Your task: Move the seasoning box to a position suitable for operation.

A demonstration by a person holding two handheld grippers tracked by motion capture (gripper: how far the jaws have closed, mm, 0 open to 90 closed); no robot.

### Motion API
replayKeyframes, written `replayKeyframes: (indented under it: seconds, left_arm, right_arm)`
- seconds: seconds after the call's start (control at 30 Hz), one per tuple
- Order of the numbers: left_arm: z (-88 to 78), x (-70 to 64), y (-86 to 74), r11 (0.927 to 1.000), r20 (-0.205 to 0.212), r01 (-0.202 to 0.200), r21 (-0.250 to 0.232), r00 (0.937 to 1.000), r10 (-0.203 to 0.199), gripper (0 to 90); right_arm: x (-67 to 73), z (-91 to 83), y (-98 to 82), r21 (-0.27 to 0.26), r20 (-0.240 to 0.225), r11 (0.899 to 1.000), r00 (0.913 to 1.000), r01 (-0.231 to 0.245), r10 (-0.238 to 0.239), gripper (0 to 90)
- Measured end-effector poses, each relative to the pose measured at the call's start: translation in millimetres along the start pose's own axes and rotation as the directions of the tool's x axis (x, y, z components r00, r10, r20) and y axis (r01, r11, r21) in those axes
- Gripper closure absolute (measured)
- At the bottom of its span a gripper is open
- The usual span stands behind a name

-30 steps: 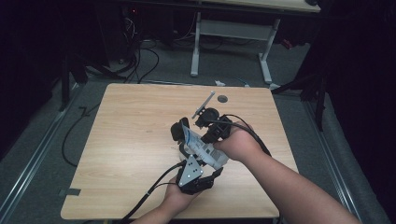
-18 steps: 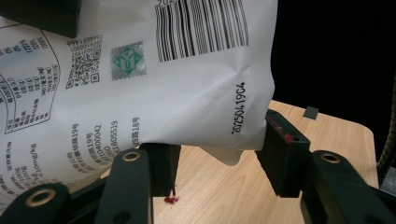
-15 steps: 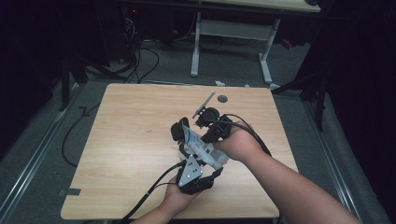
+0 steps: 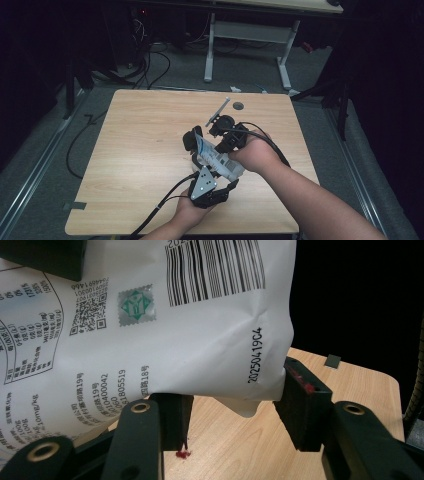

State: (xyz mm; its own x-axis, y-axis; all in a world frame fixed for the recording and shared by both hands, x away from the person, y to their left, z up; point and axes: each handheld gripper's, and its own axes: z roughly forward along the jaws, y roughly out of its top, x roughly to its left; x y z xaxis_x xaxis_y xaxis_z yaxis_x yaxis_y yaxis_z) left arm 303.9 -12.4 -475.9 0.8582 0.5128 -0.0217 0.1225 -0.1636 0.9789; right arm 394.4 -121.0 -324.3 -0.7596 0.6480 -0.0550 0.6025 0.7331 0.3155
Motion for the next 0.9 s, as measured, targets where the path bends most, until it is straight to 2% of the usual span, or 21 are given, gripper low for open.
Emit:
replayKeyframes:
  seconds: [0.9]
  left_arm:
    - [-0.4,-0.3,0.6,1.0,0.001,-0.007,-0.005,1.0,0.007,51.8]
  right_arm:
    - [-0.1,1.1,1.6,-0.004,0.005,1.0,0.9999,0.009,-0.009,90.0]
